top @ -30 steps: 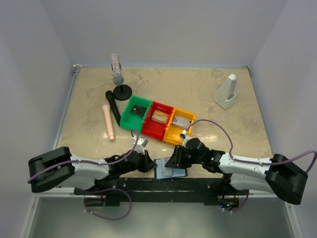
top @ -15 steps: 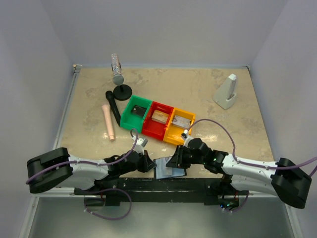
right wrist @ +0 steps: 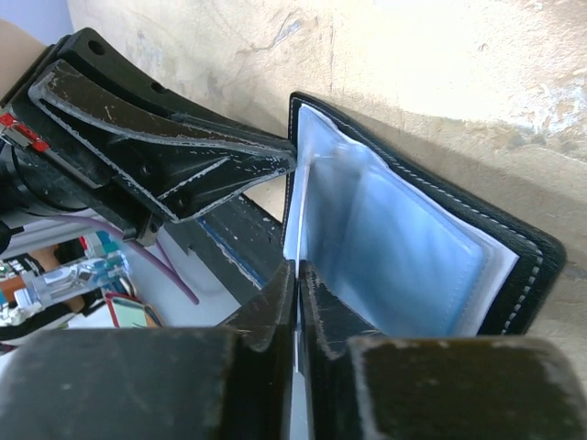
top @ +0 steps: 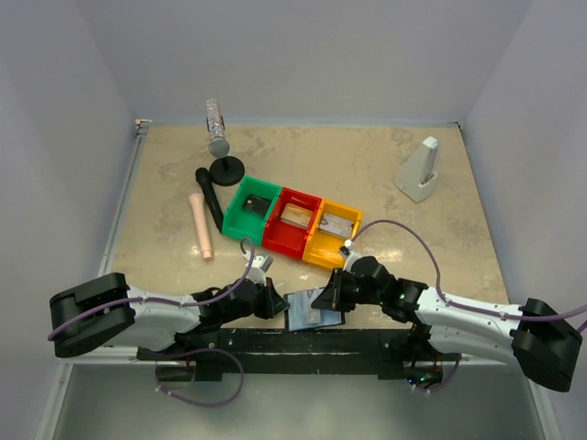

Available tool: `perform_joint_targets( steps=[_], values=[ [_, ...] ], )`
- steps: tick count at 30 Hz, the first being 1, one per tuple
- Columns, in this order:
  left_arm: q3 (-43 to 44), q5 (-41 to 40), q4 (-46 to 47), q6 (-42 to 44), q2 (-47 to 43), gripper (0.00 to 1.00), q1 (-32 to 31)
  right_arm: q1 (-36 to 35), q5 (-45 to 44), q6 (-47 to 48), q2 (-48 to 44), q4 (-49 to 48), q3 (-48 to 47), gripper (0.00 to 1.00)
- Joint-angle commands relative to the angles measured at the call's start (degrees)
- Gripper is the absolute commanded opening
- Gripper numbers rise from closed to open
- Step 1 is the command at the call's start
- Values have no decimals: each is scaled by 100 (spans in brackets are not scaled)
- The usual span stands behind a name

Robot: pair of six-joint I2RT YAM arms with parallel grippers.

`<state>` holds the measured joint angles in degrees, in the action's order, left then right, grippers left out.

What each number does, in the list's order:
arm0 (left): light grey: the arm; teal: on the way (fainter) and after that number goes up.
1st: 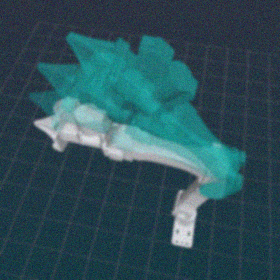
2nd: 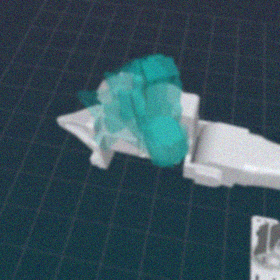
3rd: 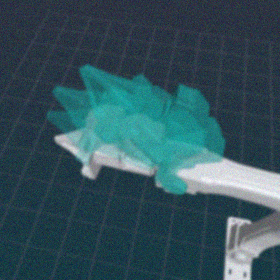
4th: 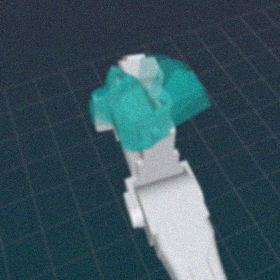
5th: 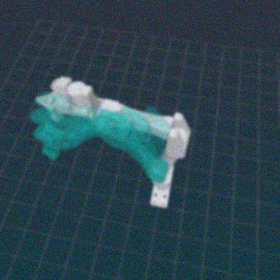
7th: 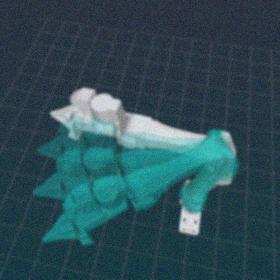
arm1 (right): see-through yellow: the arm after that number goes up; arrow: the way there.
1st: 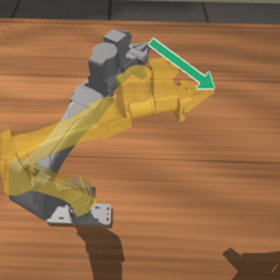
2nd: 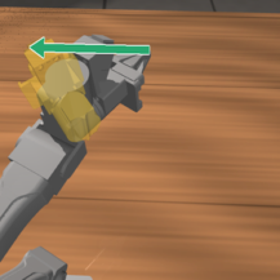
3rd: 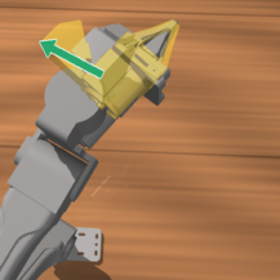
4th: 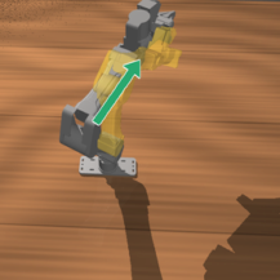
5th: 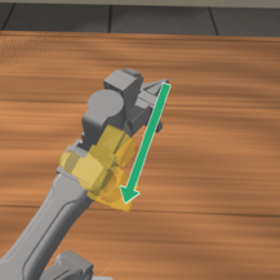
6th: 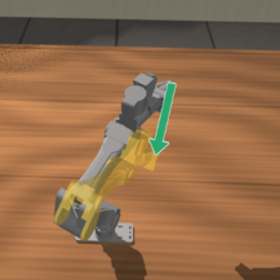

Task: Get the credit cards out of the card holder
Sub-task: Remove the credit card from the card holder.

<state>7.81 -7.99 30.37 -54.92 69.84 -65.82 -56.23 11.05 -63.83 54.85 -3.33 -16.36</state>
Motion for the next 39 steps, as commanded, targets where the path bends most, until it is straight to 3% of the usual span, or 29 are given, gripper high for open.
perform_joint_targets(
  steps=[1,15,18,23,27,30,32,35,39],
  values=[
    [-148,-221,-110,-10,3,0,-27,-20,-191,20,-185,113,19,1],
    [-166,-326,-145,7,-198,0,-18,24,-990,696,-1608,2845,-736,0],
    [-9,-553,-749,191,-646,0,-1,15,-982,1204,-1863,3320,-1140,0],
    [448,-783,-1761,718,-1814,40,69,6,-631,2496,-1698,4059,-2282,0],
    [520,-801,-1965,728,-2676,55,105,6,-25,3043,-1469,3999,-2688,0],
    [38,-153,-958,719,-3151,58,131,6,458,3096,-1451,3596,-2636,0],
    [-445,357,427,606,-3354,61,131,15,792,2991,-1521,3227,-2487,0],
    [-1086,605,1767,123,-3434,76,131,6,1109,2789,-1653,2708,-2320,0],
    [-1212,1219,2560,428,-3197,78,140,6,1382,2578,-1653,2259,-2188,0]
  ],
)
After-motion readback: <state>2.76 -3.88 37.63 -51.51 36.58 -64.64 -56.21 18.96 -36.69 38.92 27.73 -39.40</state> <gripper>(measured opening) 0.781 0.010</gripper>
